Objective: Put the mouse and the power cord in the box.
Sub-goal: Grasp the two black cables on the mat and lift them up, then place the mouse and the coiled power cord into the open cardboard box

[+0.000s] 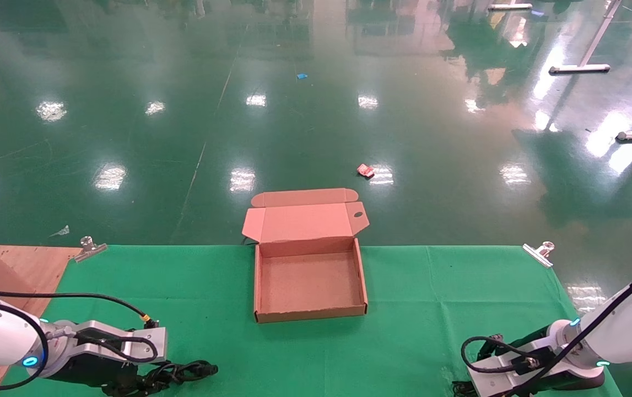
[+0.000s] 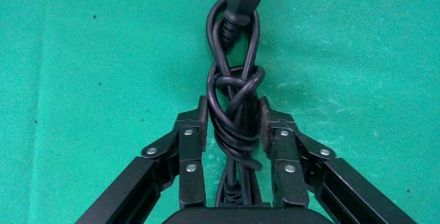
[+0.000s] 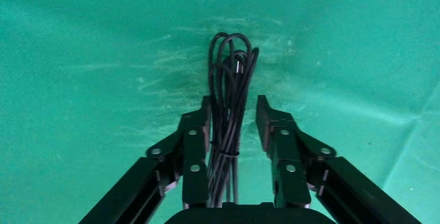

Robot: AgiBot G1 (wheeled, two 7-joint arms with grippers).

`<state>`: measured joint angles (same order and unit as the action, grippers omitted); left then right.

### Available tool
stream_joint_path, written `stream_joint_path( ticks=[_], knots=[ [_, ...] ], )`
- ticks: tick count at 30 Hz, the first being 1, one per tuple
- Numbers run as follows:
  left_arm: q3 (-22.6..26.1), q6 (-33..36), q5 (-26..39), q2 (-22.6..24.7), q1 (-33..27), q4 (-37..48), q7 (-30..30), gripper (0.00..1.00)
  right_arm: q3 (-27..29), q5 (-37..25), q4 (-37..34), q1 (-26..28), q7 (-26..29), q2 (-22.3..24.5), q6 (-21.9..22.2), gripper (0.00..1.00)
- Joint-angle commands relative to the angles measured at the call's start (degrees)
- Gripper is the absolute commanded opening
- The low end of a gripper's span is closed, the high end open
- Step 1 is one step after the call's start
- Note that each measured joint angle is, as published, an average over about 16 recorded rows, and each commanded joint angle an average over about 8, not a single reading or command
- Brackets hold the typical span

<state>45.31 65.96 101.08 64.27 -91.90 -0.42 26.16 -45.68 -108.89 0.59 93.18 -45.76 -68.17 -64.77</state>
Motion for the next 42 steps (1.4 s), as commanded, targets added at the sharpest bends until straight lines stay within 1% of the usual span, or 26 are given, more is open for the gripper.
stream_joint_path(
  ticks=[1,11,15,20,27,34,38,42],
  knots=[
    [0.0,0.1,-0.1,-0.1,0.1,0.1,0.1,0.00,0.0,-0.1,-0.1,0.0,-0.1,0.0,0.1,0.00],
    [-0.1,1.5,-0.2,-0.3,-0.5,0.0,0.7,0.00,0.5,0.7,-0.4,0.5,0.0,0.3,-0.2,0.00],
    [-0.1,2.5,-0.1,-0.6,-1.4,-0.2,1.0,0.00,0.8,1.2,-0.4,1.4,-0.1,0.8,-1.7,0.00],
    [0.2,4.4,0.3,-0.8,-3.9,-0.9,1.5,0.00,1.6,2.2,0.0,3.9,-0.7,1.6,-4.8,0.00],
    [0.9,8.2,1.3,-0.4,-10.1,-3.0,1.4,0.00,2.9,4.2,1.5,10.3,-1.1,2.5,-11.3,0.00],
    [1.2,11.5,1.8,1.7,-18.3,-6.5,0.3,0.00,4.3,6.2,3.3,18.5,0.8,1.8,-17.4,0.00],
    [1.0,12.7,1.6,3.3,-22.5,-8.4,-0.6,0.00,4.9,7.1,4.5,22.6,2.8,0.1,-18.9,0.00],
    [0.7,13.3,1.4,5.1,-26.0,-9.6,-1.1,0.00,5.3,7.5,5.4,26.1,5.3,-2.2,-19.0,0.00]
  ],
)
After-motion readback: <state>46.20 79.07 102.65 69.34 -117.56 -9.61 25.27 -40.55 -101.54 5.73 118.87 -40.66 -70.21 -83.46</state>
